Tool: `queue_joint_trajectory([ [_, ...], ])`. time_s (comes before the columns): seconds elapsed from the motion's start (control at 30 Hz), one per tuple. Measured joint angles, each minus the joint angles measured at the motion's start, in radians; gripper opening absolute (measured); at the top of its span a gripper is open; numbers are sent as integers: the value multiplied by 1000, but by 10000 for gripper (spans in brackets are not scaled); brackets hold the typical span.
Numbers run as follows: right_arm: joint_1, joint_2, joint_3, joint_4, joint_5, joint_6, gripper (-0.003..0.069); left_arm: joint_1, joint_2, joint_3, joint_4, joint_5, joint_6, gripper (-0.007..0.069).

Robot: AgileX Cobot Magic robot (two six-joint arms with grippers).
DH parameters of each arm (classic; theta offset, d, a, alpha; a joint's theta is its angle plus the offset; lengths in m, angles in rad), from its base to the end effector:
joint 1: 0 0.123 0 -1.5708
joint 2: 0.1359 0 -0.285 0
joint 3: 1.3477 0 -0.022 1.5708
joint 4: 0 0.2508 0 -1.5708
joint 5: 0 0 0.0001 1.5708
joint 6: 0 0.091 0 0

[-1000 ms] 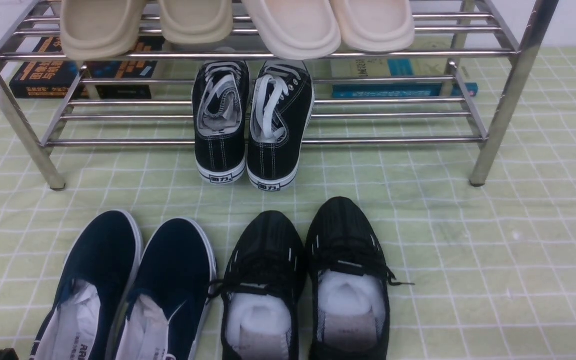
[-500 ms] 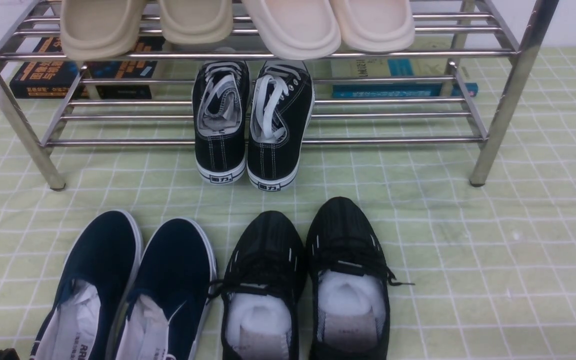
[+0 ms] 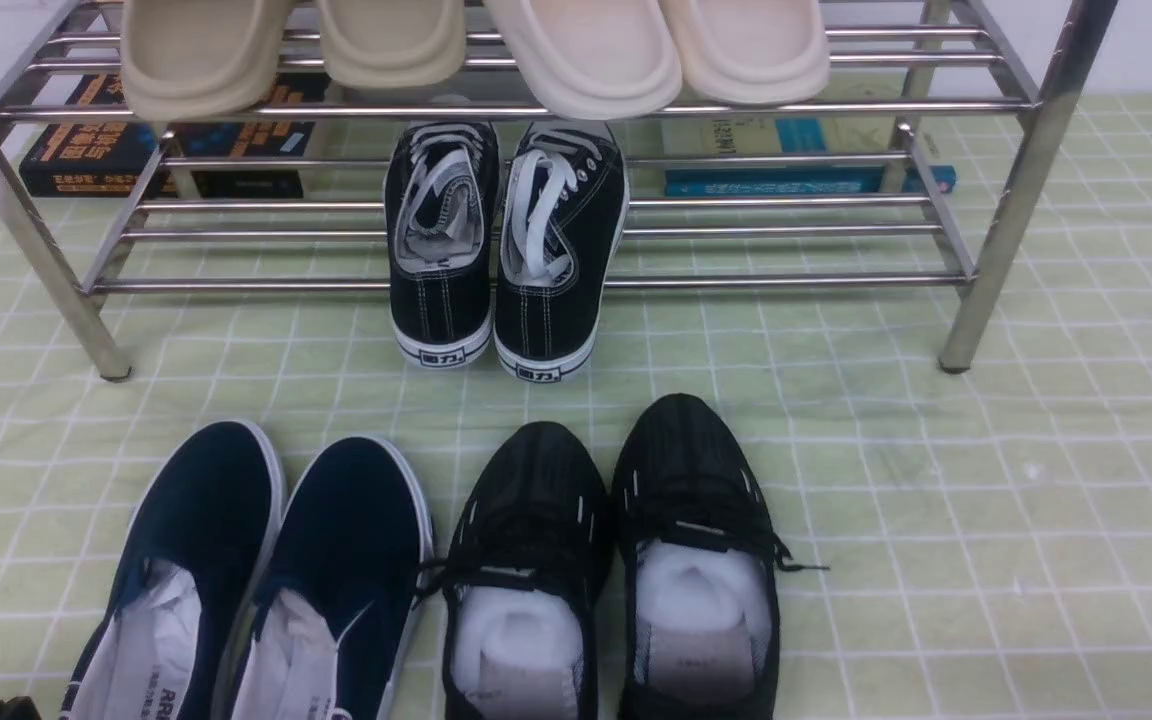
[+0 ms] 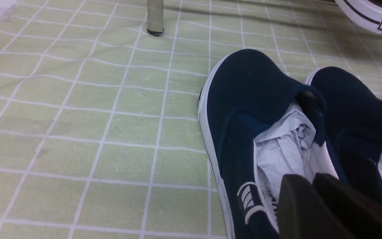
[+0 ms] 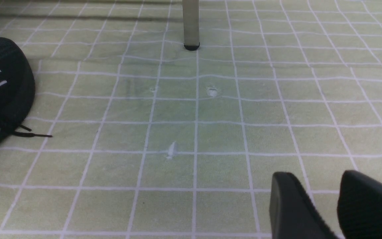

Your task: Take the shoes off the shelf with your hand from the green coffee tablecloth.

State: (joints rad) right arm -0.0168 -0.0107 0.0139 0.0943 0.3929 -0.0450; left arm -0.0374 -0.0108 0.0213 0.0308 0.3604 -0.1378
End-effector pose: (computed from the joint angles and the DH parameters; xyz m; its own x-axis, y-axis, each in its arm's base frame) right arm 0.0520 0.0024 0.1739 -0.3029 0.0472 -0.9518 -0.0048 0.9987 0.0511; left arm 0.0529 -0.0010 0.1742 -0.2808 -0.0983 -0.9547 -0.0036 0.9948 -0.1014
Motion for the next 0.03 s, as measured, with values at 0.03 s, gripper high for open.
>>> queue_joint_trajectory([
  [0.03,0,0,0,0,0,0,240,0,0,0,0,0,0,90],
])
